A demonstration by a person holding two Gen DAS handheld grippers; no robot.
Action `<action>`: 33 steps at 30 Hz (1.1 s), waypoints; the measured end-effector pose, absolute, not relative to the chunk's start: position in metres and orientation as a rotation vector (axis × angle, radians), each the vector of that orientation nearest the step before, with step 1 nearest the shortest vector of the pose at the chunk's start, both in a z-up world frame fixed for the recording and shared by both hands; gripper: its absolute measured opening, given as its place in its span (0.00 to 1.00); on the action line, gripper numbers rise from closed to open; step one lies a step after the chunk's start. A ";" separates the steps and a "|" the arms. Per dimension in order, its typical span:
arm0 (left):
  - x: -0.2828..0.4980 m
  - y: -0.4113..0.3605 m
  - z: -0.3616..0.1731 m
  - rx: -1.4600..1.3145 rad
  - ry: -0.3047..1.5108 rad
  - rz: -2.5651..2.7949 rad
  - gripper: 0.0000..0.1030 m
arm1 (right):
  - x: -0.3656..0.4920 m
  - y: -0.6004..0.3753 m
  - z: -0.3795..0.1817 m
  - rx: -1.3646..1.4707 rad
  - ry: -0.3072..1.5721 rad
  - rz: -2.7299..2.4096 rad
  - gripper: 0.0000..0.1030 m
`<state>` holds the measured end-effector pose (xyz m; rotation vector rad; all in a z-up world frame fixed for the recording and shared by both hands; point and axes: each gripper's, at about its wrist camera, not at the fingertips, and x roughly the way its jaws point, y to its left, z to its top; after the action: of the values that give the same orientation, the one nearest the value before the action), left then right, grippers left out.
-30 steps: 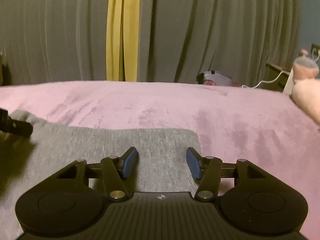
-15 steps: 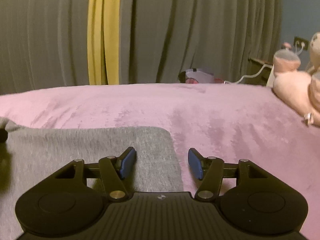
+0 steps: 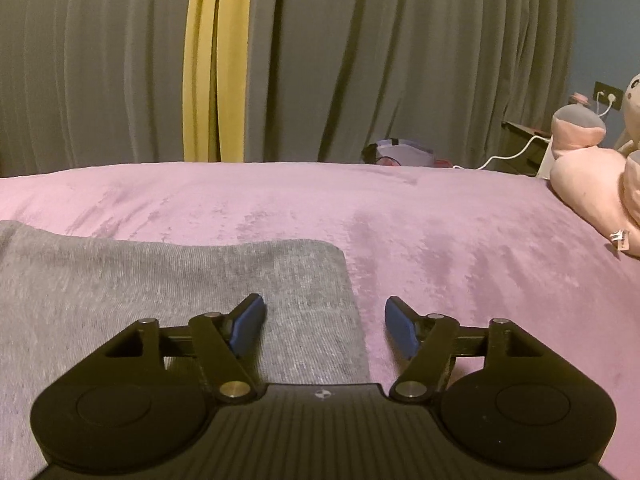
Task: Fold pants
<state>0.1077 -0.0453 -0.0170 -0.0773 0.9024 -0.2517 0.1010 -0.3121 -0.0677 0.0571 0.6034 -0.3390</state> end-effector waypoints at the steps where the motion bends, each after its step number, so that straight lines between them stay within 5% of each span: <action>1: 0.101 -0.041 -0.024 -0.123 0.947 -0.271 0.76 | 0.102 -0.312 -0.069 0.058 0.603 -0.338 0.70; 6: 0.074 -0.045 -0.038 -0.146 0.911 -0.311 0.74 | 0.092 -0.311 -0.070 0.063 0.581 -0.361 0.84; 9: 0.068 -0.056 -0.040 -0.061 0.864 -0.344 0.50 | 0.082 -0.302 -0.067 0.033 0.585 -0.342 0.89; 11: 0.067 -0.056 -0.038 -0.078 0.850 -0.371 0.20 | 0.072 -0.290 -0.065 -0.004 0.600 -0.305 0.93; 14: 0.062 -0.048 -0.030 -0.081 0.795 -0.279 0.06 | 0.058 -0.266 -0.065 -0.100 0.632 -0.221 0.94; 18: 0.069 0.005 -0.026 -0.254 0.792 -0.107 0.13 | 0.043 -0.228 -0.064 -0.284 0.623 -0.136 0.96; 20: 0.068 0.040 -0.020 -0.380 0.752 -0.014 0.52 | 0.041 -0.216 -0.065 -0.330 0.620 -0.115 0.96; 22: 0.063 0.079 -0.016 -0.529 0.703 0.092 0.68 | 0.042 -0.212 -0.067 -0.343 0.634 -0.121 0.96; 33: 0.053 0.250 -0.039 -1.026 0.543 0.245 0.68 | 0.057 -0.255 -0.075 0.010 0.721 -0.133 0.96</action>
<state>0.0526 0.2505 -0.0389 -1.0260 0.5430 0.2448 0.0566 -0.2550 -0.0752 0.0097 0.7213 -0.1331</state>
